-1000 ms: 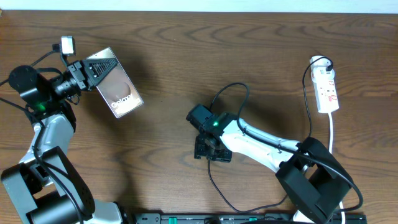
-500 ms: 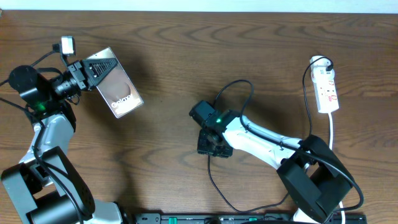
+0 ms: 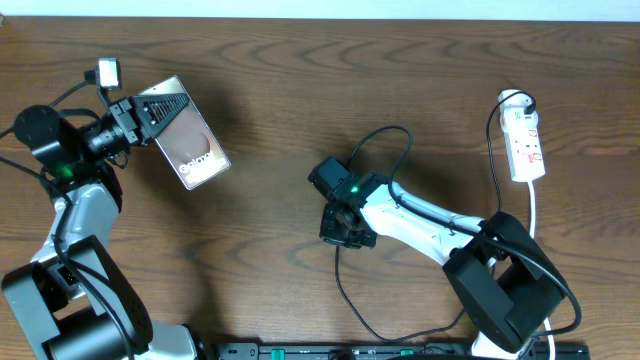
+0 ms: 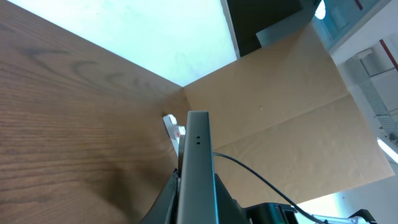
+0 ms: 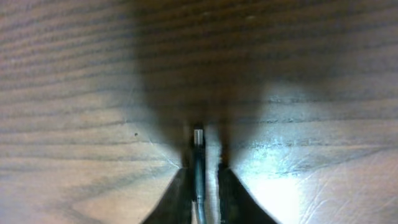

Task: Plug charger to phone and switch on socket
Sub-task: 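Move the right gripper down over the black cable's plug end, then close the right gripper on the cable's USB-C plug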

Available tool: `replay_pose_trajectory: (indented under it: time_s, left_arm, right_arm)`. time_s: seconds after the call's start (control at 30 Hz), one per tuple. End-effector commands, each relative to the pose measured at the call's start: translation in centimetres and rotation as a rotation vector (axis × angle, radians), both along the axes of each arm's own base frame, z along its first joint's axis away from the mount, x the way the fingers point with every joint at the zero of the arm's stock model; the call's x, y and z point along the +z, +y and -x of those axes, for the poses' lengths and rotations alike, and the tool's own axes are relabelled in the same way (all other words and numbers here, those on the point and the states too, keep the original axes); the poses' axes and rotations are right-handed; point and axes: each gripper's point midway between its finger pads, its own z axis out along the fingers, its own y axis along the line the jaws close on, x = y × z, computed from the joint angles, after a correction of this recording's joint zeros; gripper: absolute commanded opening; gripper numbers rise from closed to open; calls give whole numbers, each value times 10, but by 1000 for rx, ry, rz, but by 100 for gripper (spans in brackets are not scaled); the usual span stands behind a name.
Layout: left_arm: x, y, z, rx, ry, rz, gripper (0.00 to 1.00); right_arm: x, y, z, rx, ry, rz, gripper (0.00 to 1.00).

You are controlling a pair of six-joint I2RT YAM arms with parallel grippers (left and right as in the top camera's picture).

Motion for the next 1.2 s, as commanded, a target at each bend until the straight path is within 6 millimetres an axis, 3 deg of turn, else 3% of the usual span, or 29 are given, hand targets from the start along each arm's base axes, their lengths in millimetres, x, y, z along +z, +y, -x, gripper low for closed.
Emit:
replay_pose_trajectory:
  time_s: [0.0, 0.2, 0.3, 0.6, 0.77, 0.9, 1.0, 1.1, 1.17]
  left_arm:
    - [2, -1, 1, -7, -26, -15, 7]
    - [2, -1, 1, -7, -26, -15, 7]
    - [2, -1, 1, -7, -26, -15, 8]
    - [2, -1, 2, -7, -26, -15, 7]
    - [2, -1, 2, -7, -26, -15, 8]
    - [2, -1, 2, -7, -26, -15, 8]
    - [2, -1, 2, -7, -26, -15, 8]
    - [2, -1, 2, -7, -26, -15, 7]
    - [2, -1, 2, -8, -25, -14, 7]
  right_arm:
    - [-9, -4, 2, -11, 21, 21, 8]
    - [-9, -4, 3, -9, 22, 21, 10]
    - [-9, -4, 3, -8, 23, 21, 1]
    - [-9, -3, 2, -9, 19, 18, 1]
    - [3, 20, -6, 110, 6, -110, 1]
    - [33, 69, -7, 365, -22, -433, 1]
    - [78, 112, 8, 673, -102, -812, 1]
    - [113, 127, 23, 877, -184, -1056, 1]
    - [119, 129, 27, 930, -214, -1099, 1]
